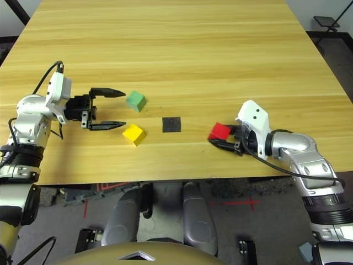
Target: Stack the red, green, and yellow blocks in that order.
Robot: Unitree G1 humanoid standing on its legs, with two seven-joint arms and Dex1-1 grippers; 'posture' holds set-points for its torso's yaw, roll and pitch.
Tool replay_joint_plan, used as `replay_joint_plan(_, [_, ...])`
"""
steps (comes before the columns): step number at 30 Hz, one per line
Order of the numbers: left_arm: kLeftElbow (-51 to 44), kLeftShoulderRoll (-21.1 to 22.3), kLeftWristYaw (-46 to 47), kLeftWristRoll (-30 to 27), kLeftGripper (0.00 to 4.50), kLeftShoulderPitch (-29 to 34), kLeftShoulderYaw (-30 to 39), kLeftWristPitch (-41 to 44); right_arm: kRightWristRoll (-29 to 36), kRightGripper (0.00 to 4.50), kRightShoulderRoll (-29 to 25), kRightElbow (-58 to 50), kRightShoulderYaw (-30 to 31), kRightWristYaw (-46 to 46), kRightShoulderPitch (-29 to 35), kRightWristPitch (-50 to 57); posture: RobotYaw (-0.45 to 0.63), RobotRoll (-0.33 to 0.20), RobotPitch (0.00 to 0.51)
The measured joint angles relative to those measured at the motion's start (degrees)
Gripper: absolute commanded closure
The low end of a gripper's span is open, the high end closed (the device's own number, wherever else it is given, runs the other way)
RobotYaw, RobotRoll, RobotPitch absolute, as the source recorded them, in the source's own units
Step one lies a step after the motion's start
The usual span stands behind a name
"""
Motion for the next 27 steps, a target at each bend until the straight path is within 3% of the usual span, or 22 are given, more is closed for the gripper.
replay_joint_plan(9, [0.02, -1.37, 1.06, 0.31, 0.0, -0.15, -0.24, 0.06, -2.18, 2.39, 1.52, 7.23, 3.7, 3.37, -12.11, -4.13, 0.22, -0.015, 0.204])
replay_joint_plan(27, [-1.33, -1.91, 3.1, 0.43, 0.0, 0.39, -0.31, 0.87, -8.2, 2.39, 16.2, 19.21, 14.45, 7.7, -24.7, -11.9, 0.3, -0.006, 0.201])
